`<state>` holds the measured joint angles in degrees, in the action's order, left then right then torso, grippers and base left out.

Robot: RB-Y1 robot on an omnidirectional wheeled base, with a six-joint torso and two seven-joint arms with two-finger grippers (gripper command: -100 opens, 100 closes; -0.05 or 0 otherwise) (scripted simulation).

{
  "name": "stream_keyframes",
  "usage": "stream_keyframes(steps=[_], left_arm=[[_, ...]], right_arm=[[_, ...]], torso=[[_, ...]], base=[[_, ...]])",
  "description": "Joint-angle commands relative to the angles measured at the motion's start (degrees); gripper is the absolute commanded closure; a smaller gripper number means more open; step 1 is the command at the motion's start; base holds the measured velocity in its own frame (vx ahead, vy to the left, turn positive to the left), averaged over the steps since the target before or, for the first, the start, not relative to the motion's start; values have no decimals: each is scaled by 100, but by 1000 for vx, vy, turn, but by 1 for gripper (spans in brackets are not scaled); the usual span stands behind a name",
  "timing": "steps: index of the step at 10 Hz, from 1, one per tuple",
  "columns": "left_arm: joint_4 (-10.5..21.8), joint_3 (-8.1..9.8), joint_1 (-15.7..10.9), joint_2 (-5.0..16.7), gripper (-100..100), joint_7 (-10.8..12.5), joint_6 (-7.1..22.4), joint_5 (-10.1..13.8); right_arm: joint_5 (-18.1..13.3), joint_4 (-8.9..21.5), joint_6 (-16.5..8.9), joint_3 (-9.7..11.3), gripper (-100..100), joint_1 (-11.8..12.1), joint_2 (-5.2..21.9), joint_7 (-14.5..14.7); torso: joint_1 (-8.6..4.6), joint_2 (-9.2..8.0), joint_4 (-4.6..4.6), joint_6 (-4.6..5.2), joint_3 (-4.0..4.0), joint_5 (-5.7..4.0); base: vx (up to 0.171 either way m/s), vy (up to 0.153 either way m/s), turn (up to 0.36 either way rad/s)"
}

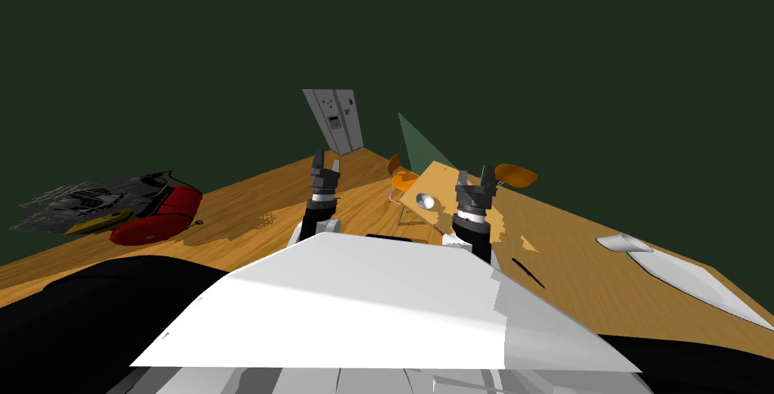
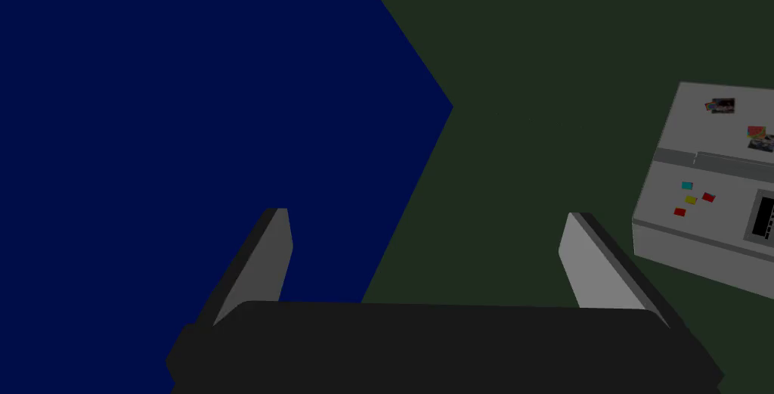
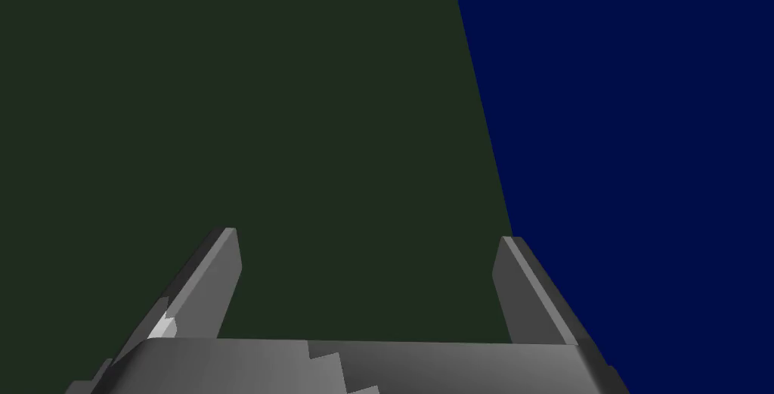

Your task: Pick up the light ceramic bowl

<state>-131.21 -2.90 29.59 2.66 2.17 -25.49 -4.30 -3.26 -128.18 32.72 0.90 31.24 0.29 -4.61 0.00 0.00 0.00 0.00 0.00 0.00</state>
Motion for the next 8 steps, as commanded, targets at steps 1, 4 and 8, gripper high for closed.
stream_keyframes(steps=[1,4,8], left_arm=[[0,0,0,0,0,0,0,0],[0,-1,-1,-1,0,0,0,0],[0,-1,-1,-1,0,0,0,0]], right_arm=[[1,12,-29,38,-100,6,182,10],[-10,92,-170,167,-100,17,578,62],[-82,371,-543,453,-100,13,1142,227]], torso=[[0,0,0,0,0,0],[27,-21,4,0,-12,6],[49,-30,7,-1,-18,11]], base=[[-23,20,-6],[-61,75,-11],[-86,124,-7]])
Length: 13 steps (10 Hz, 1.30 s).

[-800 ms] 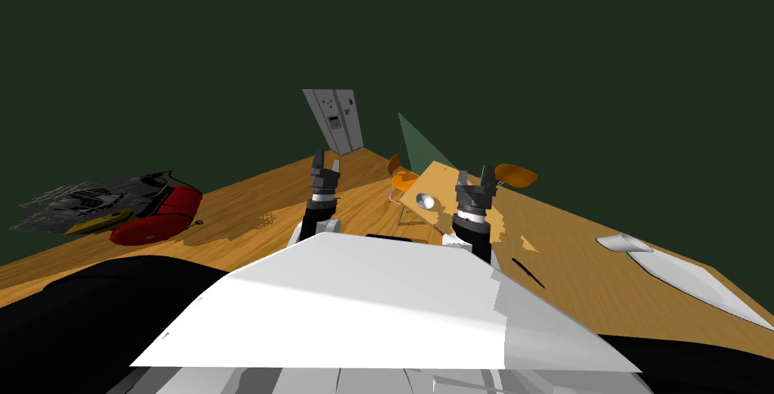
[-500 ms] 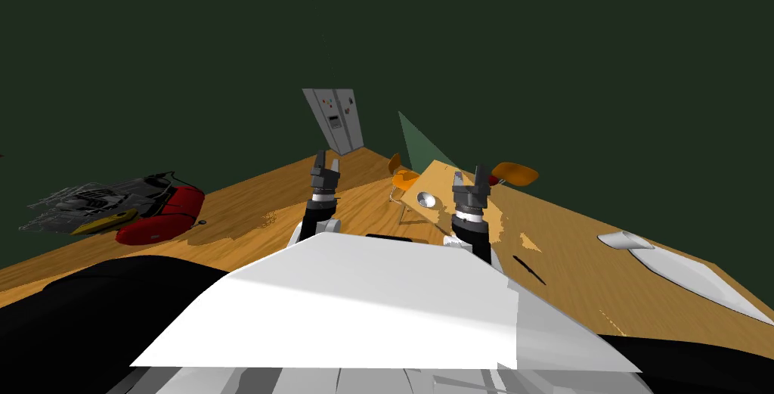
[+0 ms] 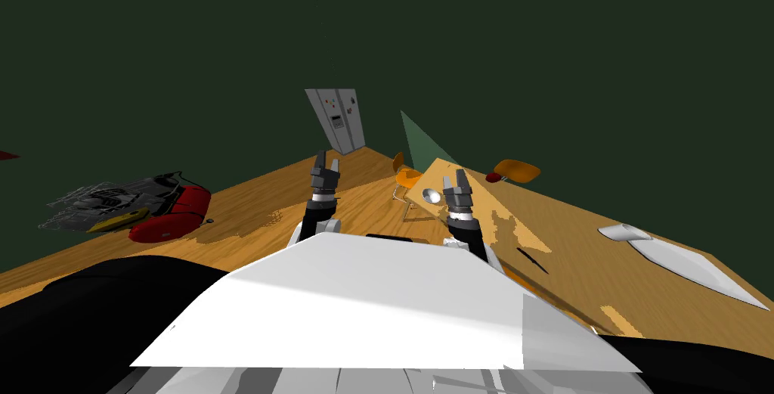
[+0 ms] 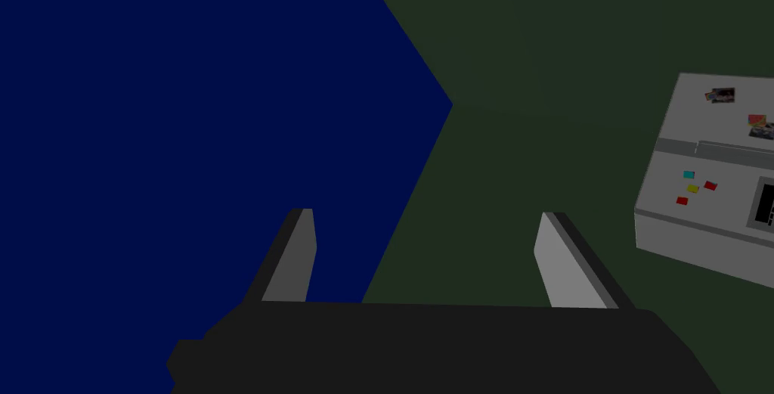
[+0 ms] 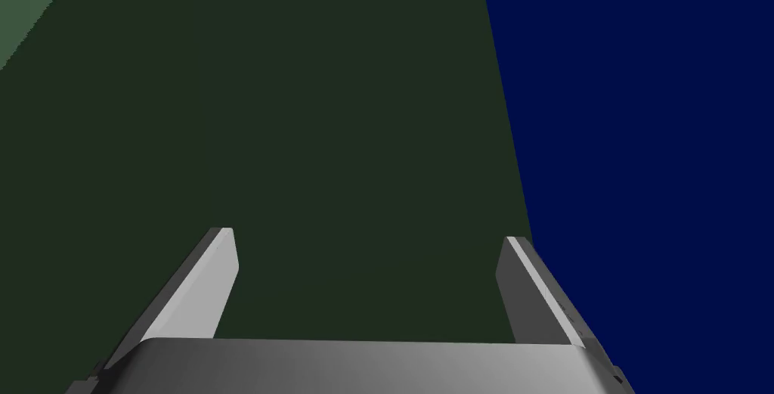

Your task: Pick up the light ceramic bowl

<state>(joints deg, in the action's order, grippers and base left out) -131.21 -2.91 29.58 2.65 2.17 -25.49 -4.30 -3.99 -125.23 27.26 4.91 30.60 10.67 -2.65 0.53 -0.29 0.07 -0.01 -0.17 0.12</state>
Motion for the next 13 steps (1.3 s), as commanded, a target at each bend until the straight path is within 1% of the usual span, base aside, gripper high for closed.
stream_keyframes(steps=[1,3,4,7,8,9,10,11,12,13], left_arm=[[0,0,0,0,0,0,0,0],[0,0,0,0,0,0,0,0],[0,0,0,0,0,0,0,0],[0,1,1,1,0,0,0,0],[0,0,1,0,0,0,0,0],[0,1,1,1,0,0,0,0],[0,1,1,1,0,0,0,0],[0,1,1,1,0,0,0,0],[0,1,2,1,0,0,0,0],[0,1,2,1,0,0,0,0]], right_arm=[[-42,186,-123,139,-100,69,263,92],[-128,454,-411,328,-100,43,593,243],[-128,454,-411,328,-100,43,602,243],[-315,968,-920,625,-100,-24,1147,535],[-315,977,-923,625,-100,-24,1168,535],[-392,1180,-1110,725,-100,-51,1375,649],[-476,1393,-1283,827,-100,-79,1521,771],[-476,1393,-1303,827,-100,-79,1591,771],[-566,1614,-1493,930,-100,-105,1817,900],[-566,1614,-1499,930,-100,-105,1817,900]], torso=[[0,0,0,0,0,0],[-4,4,-1,1,2,-1],[-4,13,-2,0,7,-1],[-21,35,-7,-1,20,-5],[-12,43,-9,-1,24,-3],[-21,43,-9,1,24,-3],[-26,45,-10,-1,26,-5],[-20,45,-10,1,26,-4],[-27,47,-10,1,27,-4],[-27,52,-11,0,30,-5]], base=[[-84,137,7],[-45,129,23],[-13,91,5],[17,94,46],[35,86,16],[37,72,47],[43,98,81],[44,76,8],[63,74,47],[50,52,23]])
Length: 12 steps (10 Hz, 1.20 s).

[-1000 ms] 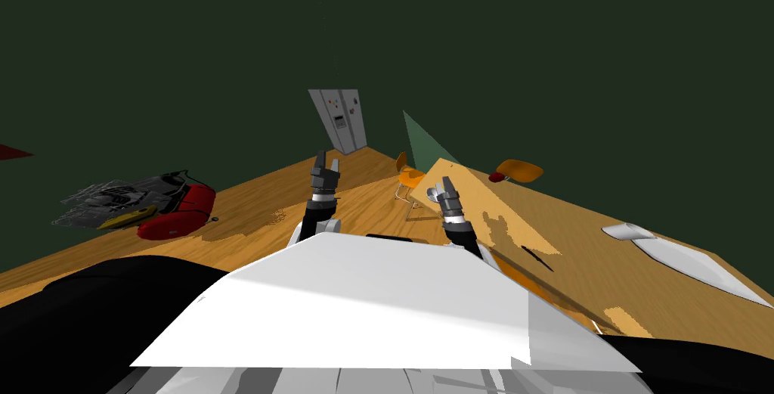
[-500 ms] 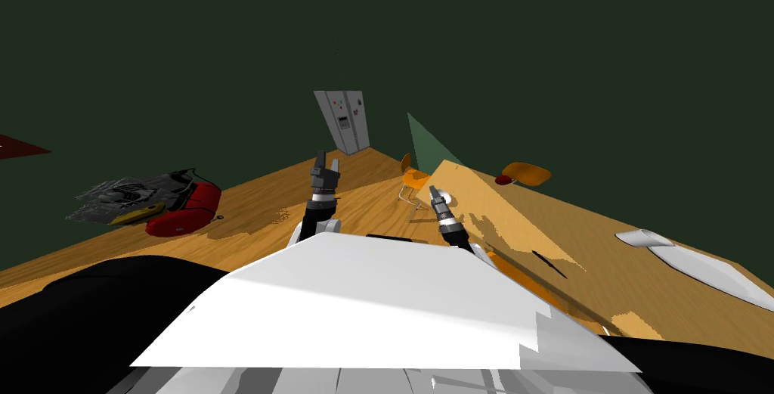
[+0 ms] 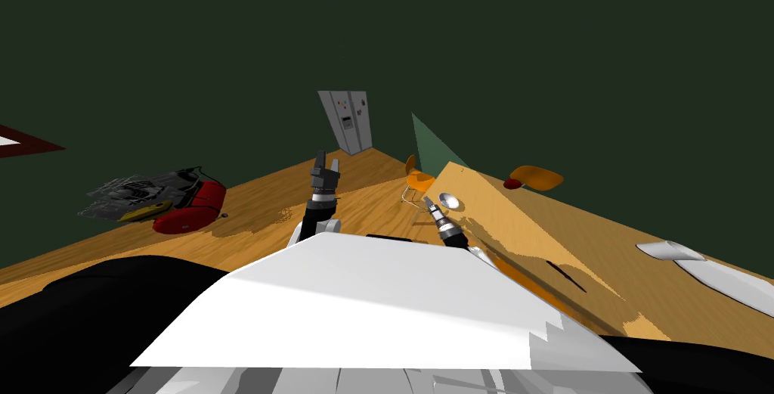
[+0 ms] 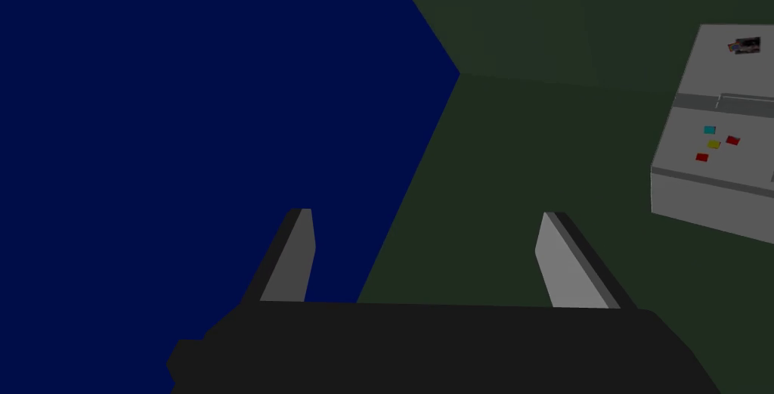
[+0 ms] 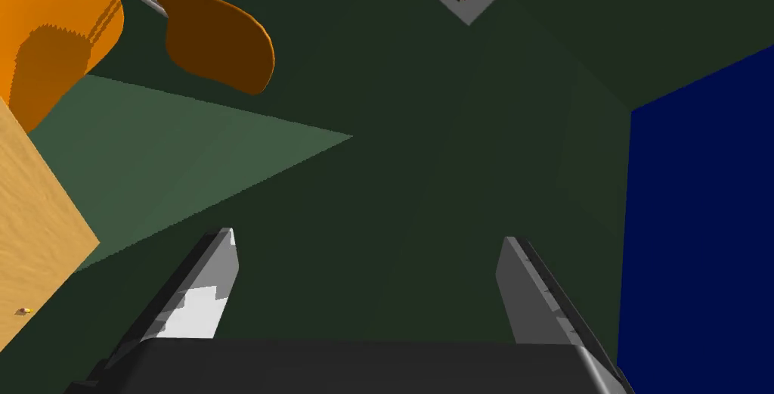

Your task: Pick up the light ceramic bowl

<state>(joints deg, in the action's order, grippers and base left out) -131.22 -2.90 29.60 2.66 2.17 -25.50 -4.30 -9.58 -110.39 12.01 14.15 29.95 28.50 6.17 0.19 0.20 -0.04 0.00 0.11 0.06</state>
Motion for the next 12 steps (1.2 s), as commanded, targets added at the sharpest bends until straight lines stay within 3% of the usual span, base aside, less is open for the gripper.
stream_keyframes(steps=[1,4,5,6,7,10,12], left_arm=[[0,0,0,0,0,0,0,0],[0,0,0,0,0,0,0,0],[0,0,0,0,0,0,0,0],[0,0,0,0,0,0,0,0],[0,0,0,0,0,0,0,0],[0,0,0,0,0,0,0,0],[0,0,0,0,0,0,0,0]], right_arm=[[-102,286,-172,109,-100,-65,269,152],[-308,835,-515,310,-100,-109,723,436],[-308,835,-570,310,-100,-109,765,436],[-417,1058,-765,408,-100,-127,992,584],[-417,1077,-765,408,-100,-127,1022,584],[-641,1544,-1137,596,-100,-157,1514,884],[-641,1553,-1137,596,-100,-157,1549,884]], torso=[[0,0,0,0,0,0],[6,6,-2,1,4,2],[7,4,-1,-1,2,1],[2,-3,0,1,-1,1],[4,0,0,0,0,1],[-1,0,0,0,0,1],[-2,2,0,1,2,0]], base=[[41,53,52],[70,82,53],[41,62,25],[53,70,49],[48,52,27],[62,60,46],[40,36,9]])
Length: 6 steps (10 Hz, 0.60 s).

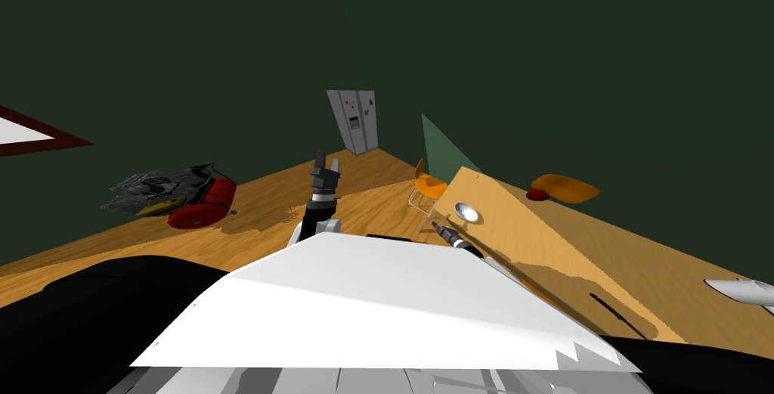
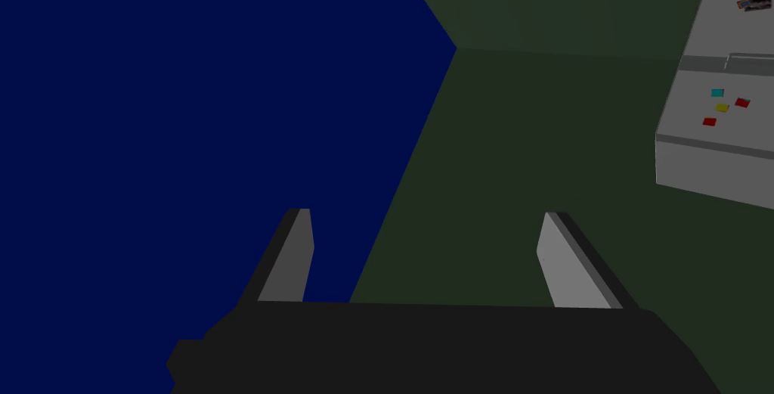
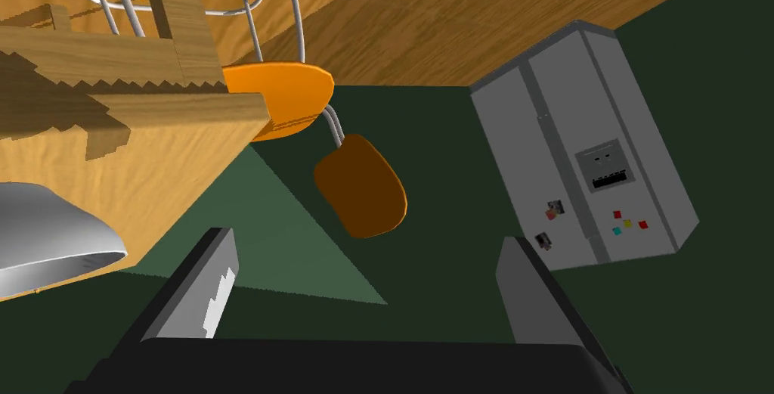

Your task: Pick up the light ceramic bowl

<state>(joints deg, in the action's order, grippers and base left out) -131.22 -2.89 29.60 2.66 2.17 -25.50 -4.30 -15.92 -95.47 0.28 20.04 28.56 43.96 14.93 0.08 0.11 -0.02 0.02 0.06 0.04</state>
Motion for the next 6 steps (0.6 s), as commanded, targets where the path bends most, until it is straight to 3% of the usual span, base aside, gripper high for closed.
stream_keyframes(steps=[1,2,5,6], left_arm=[[0,0,0,0,0,0,0,0],[0,0,0,0,0,0,0,0],[0,0,0,0,0,0,0,0],[0,0,0,0,0,0,0,0]], right_arm=[[-120,286,-139,94,-100,-29,266,159],[-232,517,-278,179,-100,-37,399,308],[-341,732,-458,263,-100,-41,781,454],[-448,912,-598,346,-100,-42,1026,595]], torso=[[0,0,0,0,0,0],[3,5,0,-1,2,0],[9,17,-3,-2,9,3],[2,13,-3,-1,7,0]], base=[[47,39,56],[91,93,86],[72,48,36],[68,42,64]])
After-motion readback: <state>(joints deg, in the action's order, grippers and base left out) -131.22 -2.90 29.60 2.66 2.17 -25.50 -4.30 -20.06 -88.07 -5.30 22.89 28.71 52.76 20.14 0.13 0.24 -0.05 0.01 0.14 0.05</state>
